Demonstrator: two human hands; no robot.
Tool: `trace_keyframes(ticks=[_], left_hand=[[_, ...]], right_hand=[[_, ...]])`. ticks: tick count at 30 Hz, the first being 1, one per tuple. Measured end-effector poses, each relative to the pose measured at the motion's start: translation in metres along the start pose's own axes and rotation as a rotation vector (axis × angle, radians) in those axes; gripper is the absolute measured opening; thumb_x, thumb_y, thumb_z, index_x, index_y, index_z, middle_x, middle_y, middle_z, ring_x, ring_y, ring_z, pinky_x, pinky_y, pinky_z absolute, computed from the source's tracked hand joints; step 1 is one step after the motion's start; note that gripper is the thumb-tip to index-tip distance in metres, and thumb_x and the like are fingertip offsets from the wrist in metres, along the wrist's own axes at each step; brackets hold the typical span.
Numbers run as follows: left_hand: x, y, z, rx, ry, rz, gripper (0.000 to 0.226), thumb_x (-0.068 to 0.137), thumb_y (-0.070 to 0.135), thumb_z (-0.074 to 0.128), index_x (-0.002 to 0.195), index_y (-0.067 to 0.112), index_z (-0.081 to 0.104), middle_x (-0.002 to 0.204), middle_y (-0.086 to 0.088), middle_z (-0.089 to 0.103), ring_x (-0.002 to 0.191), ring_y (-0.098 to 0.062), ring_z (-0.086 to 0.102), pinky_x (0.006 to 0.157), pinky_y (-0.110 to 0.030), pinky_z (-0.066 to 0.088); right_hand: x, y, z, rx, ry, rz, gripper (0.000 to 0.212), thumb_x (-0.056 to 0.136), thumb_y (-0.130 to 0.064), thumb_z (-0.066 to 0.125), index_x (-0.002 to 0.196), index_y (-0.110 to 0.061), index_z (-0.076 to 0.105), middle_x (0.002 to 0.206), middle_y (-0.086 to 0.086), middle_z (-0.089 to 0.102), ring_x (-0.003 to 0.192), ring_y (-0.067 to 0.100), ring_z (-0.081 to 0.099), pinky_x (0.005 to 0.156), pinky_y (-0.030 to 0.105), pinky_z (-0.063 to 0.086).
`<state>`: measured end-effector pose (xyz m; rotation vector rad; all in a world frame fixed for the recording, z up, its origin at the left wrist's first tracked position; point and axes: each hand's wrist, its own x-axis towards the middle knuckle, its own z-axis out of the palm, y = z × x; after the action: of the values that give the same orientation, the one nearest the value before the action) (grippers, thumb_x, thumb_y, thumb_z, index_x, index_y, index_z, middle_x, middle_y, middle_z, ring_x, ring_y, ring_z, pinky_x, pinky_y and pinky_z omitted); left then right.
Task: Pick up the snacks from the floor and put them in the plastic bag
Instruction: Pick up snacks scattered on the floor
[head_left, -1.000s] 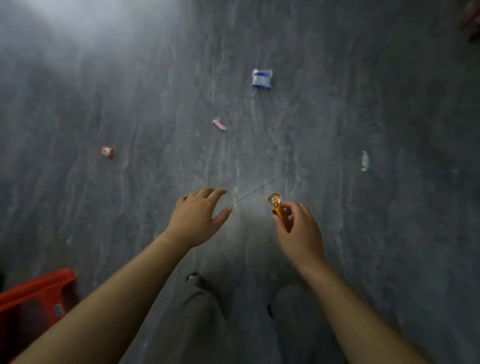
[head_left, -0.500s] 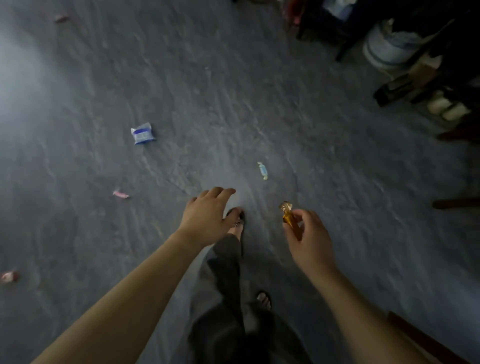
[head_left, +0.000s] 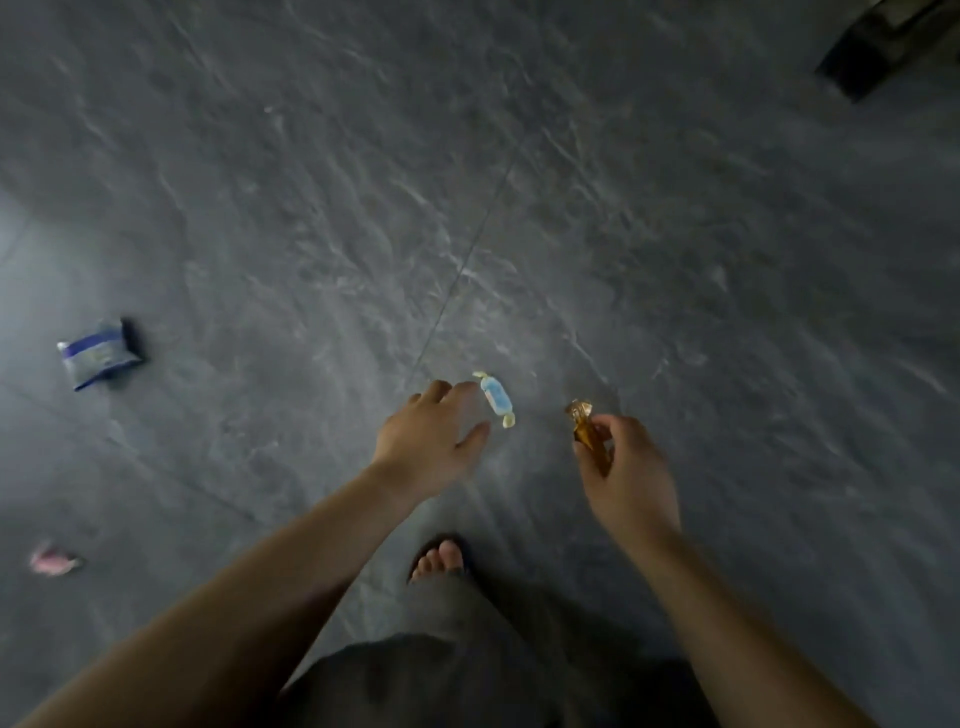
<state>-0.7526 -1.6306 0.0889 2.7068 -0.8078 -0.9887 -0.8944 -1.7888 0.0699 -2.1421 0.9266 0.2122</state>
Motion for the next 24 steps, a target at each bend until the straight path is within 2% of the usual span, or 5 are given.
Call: trace_keyframes(ticks=[5, 8, 13, 18, 24], left_hand=[[0.1, -0.014, 0.093, -0.073, 0.082, -0.096, 0.059, 0.085, 0.048, 0.052, 0.136, 0.026, 0.034, 0.132, -0.007, 0.044, 0.116, -0.034, 0.049, 0.085, -0.041, 0.045], [0.123, -0.011, 0.122, -0.078, 0.133, -0.012, 0.06, 0.083, 0.044, 0.058, 0.134, 0.019, 0.04, 0.128, -0.01, 0.042, 0.113, -0.033, 0.05, 0.086, -0.041, 0.047], [0.122, 0.002, 0.128, -0.033, 0.065, 0.28, 0.054, 0.081, 0.015, 0.061, 0.134, 0.016, 0.045, 0.133, -0.011, 0.044, 0.116, -0.033, 0.048, 0.093, -0.04, 0.046], [0.122, -0.006, 0.139, -0.03, 0.174, 0.217, 0.052, 0.08, 0.033, 0.066, 0.128, 0.02, 0.05, 0.13, -0.005, 0.046, 0.115, -0.026, 0.047, 0.085, -0.037, 0.05], [0.121, -0.003, 0.14, -0.05, 0.173, 0.244, 0.041, 0.085, 0.023, 0.062, 0.124, 0.012, 0.054, 0.123, -0.008, 0.052, 0.108, -0.029, 0.052, 0.082, -0.035, 0.046]], right_hand=[[0.074, 0.082, 0.063, -0.032, 0.07, -0.026, 0.025, 0.086, -0.031, 0.057, 0.109, -0.022, 0.053, 0.105, 0.0, 0.059, 0.088, 0.021, 0.059, 0.066, 0.029, 0.044], [0.09, 0.103, 0.07, -0.056, 0.097, -0.065, 0.026, 0.086, -0.029, 0.059, 0.109, -0.02, 0.054, 0.108, 0.002, 0.057, 0.089, 0.023, 0.059, 0.064, 0.029, 0.042], [0.079, 0.116, 0.055, -0.09, 0.095, 0.01, 0.027, 0.086, -0.028, 0.059, 0.111, -0.019, 0.053, 0.11, 0.001, 0.056, 0.091, 0.022, 0.057, 0.064, 0.028, 0.041], [0.084, 0.123, 0.067, -0.113, 0.132, 0.033, 0.031, 0.085, -0.026, 0.06, 0.114, -0.015, 0.052, 0.115, 0.004, 0.05, 0.102, 0.021, 0.049, 0.064, 0.031, 0.044], [0.086, 0.122, 0.069, -0.178, 0.065, 0.005, 0.028, 0.088, -0.026, 0.056, 0.113, -0.013, 0.053, 0.115, 0.006, 0.049, 0.103, 0.023, 0.048, 0.067, 0.034, 0.046]])
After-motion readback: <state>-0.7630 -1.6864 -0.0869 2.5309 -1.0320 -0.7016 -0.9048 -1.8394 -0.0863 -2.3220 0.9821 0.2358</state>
